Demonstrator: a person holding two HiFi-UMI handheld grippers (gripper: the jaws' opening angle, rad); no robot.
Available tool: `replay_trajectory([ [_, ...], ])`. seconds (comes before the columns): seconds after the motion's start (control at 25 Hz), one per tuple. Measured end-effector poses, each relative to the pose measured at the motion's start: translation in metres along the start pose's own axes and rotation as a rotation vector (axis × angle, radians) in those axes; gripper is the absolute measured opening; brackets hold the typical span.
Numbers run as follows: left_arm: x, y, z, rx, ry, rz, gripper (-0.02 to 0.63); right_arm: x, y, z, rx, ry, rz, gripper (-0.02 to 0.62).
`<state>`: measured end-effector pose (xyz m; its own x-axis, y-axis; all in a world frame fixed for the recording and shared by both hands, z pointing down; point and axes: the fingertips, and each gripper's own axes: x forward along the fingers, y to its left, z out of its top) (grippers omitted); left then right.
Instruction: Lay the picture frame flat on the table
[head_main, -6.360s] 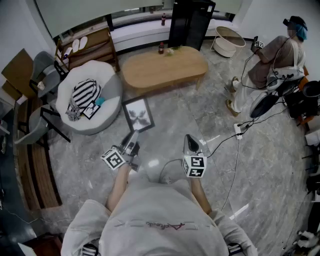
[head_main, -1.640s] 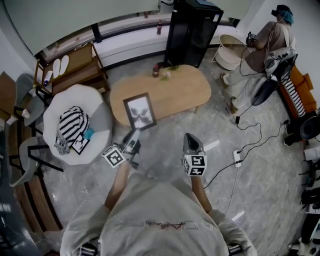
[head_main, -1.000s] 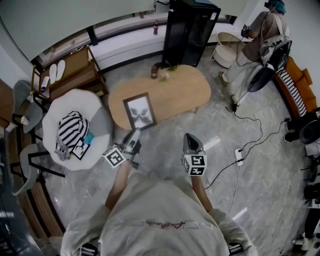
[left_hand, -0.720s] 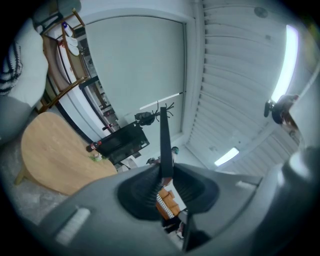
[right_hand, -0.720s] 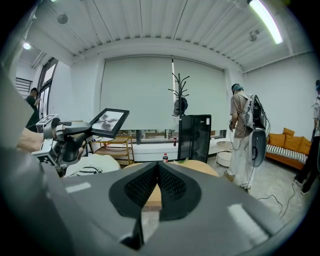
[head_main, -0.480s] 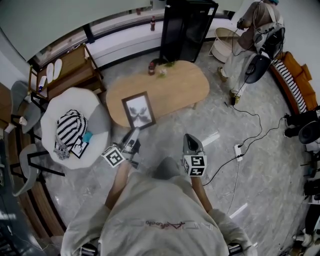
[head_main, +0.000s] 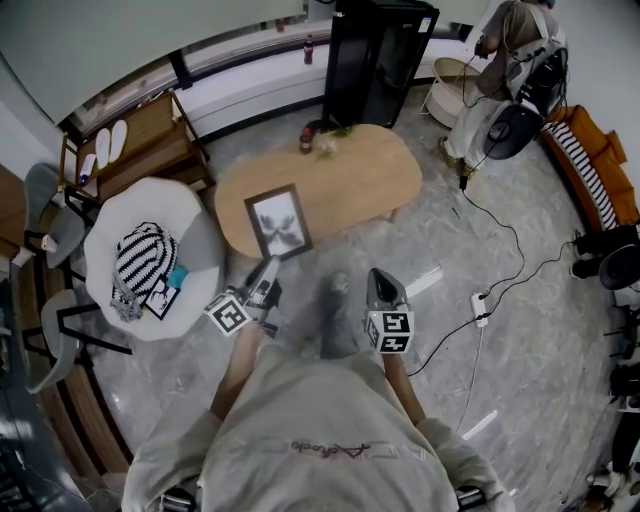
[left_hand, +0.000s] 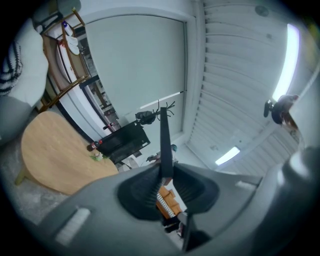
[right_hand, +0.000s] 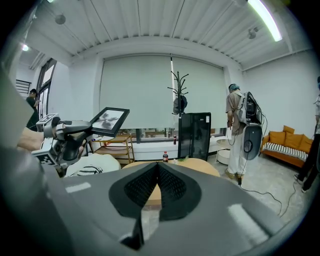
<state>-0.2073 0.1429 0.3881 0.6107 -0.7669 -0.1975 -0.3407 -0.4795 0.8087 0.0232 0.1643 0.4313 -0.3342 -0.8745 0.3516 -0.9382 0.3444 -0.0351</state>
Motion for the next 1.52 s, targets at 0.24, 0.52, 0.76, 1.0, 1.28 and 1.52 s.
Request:
replay_trajectory([
  [0.24,0.008,0.012,0.008,0.005,0.007,0.009,0.069,0.016,0.000,0.008,0.001,-0.007,0.007,0.005],
  [0.52,0.030,0.018,0.006,0.001,0.031,0.007,0.069,0.028,-0.009,0.007,0.010,-0.006,-0.005,0.004],
  [0.76,0.063,0.021,0.009,-0.008,0.032,-0.032,0.069,0.047,-0.030,0.016,0.000,-0.005,-0.012,0.005],
  [1.0,0.100,0.041,0.017,-0.007,0.045,-0.024,0.069,0.081,-0.054,0.029,0.000,-0.004,-0.013,0.005],
  [1.28,0.150,0.057,0.027,-0.008,0.057,-0.027,0.069,0.117,-0.084,0.048,-0.004,0.004,-0.006,0.003],
  [1.52,0.192,0.069,0.032,-0.022,0.055,-0.010,0.069,0.148,-0.115,0.063,-0.003,0.017,-0.001,0.004],
])
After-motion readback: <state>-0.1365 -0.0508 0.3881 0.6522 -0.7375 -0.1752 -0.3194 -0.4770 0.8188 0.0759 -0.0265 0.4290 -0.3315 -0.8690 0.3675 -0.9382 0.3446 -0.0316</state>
